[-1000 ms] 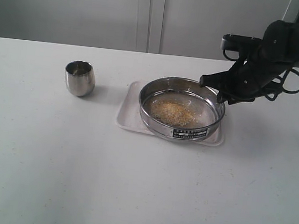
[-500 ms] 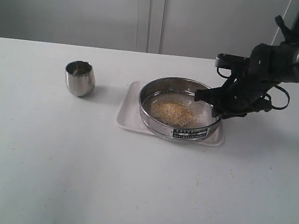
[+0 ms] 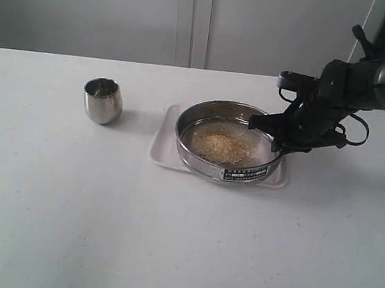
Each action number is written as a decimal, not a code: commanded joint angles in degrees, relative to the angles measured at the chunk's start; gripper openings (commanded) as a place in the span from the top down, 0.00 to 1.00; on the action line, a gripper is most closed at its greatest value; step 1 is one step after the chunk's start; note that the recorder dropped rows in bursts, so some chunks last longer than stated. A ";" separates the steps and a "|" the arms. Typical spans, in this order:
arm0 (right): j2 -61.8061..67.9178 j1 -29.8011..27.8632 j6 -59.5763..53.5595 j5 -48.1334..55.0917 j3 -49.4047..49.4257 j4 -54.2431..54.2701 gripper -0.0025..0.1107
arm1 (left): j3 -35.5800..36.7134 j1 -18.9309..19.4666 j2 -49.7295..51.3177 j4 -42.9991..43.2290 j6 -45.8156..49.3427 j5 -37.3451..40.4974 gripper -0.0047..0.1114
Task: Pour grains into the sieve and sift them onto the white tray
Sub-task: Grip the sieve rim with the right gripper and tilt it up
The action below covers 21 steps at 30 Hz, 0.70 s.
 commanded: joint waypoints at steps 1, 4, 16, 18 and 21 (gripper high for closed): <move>0.42 -0.06 0.06 -0.42 -0.38 0.53 0.84 | 0.24 0.09 -0.44 -0.65 0.13 0.32 0.96; 0.80 -0.06 0.06 -0.42 -0.38 0.54 0.84 | 0.24 0.09 -0.44 -0.65 0.13 0.32 0.96; 1.37 -0.06 0.06 -0.79 -0.38 0.63 0.87 | 0.24 0.09 -0.44 -0.65 0.13 0.32 0.96; 1.37 -0.06 0.06 -0.66 -0.38 0.63 0.94 | 0.24 0.09 -0.44 -0.65 0.13 0.32 0.96; 1.37 -0.06 0.06 -0.66 -0.38 0.63 0.98 | 0.24 0.09 -0.44 -0.65 0.13 0.32 0.96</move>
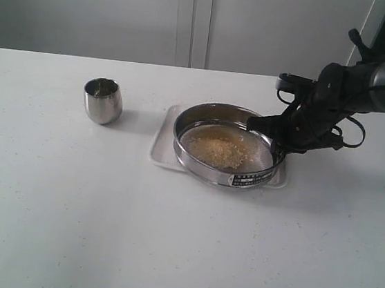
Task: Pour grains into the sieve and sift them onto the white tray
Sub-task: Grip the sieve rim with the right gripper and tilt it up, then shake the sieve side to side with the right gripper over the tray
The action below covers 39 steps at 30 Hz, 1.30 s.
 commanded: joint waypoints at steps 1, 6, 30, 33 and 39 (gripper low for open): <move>0.17 -0.06 -0.09 0.31 -0.12 -0.21 0.98 | 0.24 0.09 -0.44 -0.65 0.13 0.32 0.96; 0.17 -0.06 1.58 -0.37 -0.12 -0.08 0.98 | 0.24 0.09 -0.44 -0.65 0.13 0.32 0.96; -0.88 -0.06 7.15 -1.94 -2.58 2.67 0.98 | 0.24 0.09 -0.44 -0.65 0.13 0.32 0.96; -1.37 -0.06 8.70 0.64 -4.44 2.47 0.98 | 0.24 0.09 -0.44 -0.65 0.13 0.32 0.96; -1.77 0.18 17.11 1.80 -6.58 -3.96 0.98 | 0.24 0.09 -0.44 -0.65 0.13 0.32 0.96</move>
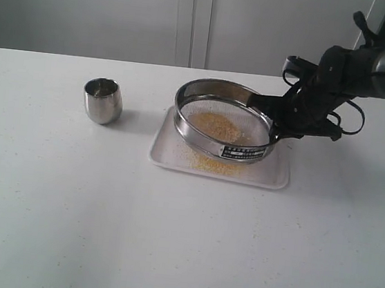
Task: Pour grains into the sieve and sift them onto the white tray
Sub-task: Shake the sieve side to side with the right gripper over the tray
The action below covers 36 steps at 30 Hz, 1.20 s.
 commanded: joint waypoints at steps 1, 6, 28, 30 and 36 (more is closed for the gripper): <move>-1.46 0.50 8.65 -0.66 -1.59 -4.50 0.98 | 0.24 0.09 -0.44 -0.65 0.13 0.32 0.96; -1.33 4.21 10.42 -4.30 -2.43 -8.41 0.98 | 0.24 0.09 -0.44 -0.65 0.13 0.32 0.96; -1.24 2.77 12.62 0.06 -3.71 -11.33 0.98 | 0.24 0.09 -0.44 -0.65 0.13 0.32 0.96; -1.24 4.81 9.31 -1.24 -3.71 -10.81 0.98 | 0.24 0.09 -0.44 -0.65 0.13 0.32 0.96; -1.24 0.42 19.12 7.32 -3.71 -21.51 0.98 | 0.24 0.09 -0.44 -0.65 0.13 0.32 0.96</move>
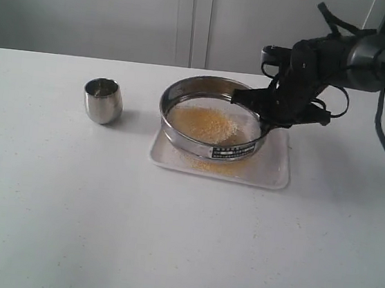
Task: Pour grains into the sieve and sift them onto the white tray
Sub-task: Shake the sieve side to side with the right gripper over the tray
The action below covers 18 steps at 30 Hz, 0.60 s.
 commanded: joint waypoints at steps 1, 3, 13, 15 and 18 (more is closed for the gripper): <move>-0.87 -5.04 9.21 4.81 -0.49 -2.75 0.98 | 0.24 0.09 -0.44 -0.57 0.13 0.40 0.96; -0.87 -4.45 5.07 1.88 -0.49 4.39 0.98 | 0.24 0.09 -0.44 -0.57 0.13 0.40 0.96; -0.87 -4.58 3.37 3.48 -0.37 -1.80 0.98 | 0.24 0.09 -0.44 -0.57 0.13 0.40 0.96; -0.87 -3.34 -0.15 -2.34 -0.37 6.05 0.98 | 0.24 0.09 -0.44 -0.57 0.13 0.40 0.96; -0.98 -1.30 -8.43 -4.17 -0.37 6.56 0.98 | 0.24 0.09 -0.44 -0.57 0.13 0.40 0.96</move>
